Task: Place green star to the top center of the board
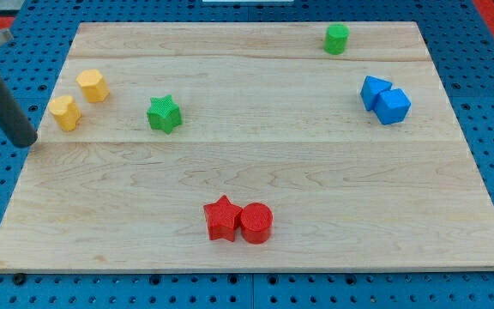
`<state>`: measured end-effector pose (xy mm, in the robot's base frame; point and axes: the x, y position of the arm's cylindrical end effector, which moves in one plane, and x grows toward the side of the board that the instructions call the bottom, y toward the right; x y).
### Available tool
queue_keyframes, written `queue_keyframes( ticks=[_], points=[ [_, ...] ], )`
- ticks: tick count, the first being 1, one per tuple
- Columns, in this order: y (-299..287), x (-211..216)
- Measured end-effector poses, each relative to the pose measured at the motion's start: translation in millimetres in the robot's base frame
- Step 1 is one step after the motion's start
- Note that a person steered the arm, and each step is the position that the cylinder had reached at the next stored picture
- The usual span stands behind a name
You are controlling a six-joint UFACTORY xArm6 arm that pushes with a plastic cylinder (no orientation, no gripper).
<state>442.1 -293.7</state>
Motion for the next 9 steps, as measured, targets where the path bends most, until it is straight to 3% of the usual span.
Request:
queue_keyframes(
  ticks=[3,5,7,8,9],
  points=[
    [75.6,-59.0],
    [92.2,-4.5],
    [226.3,-18.4],
    [218.6,-36.3],
    [225.4,-27.4]
  ],
)
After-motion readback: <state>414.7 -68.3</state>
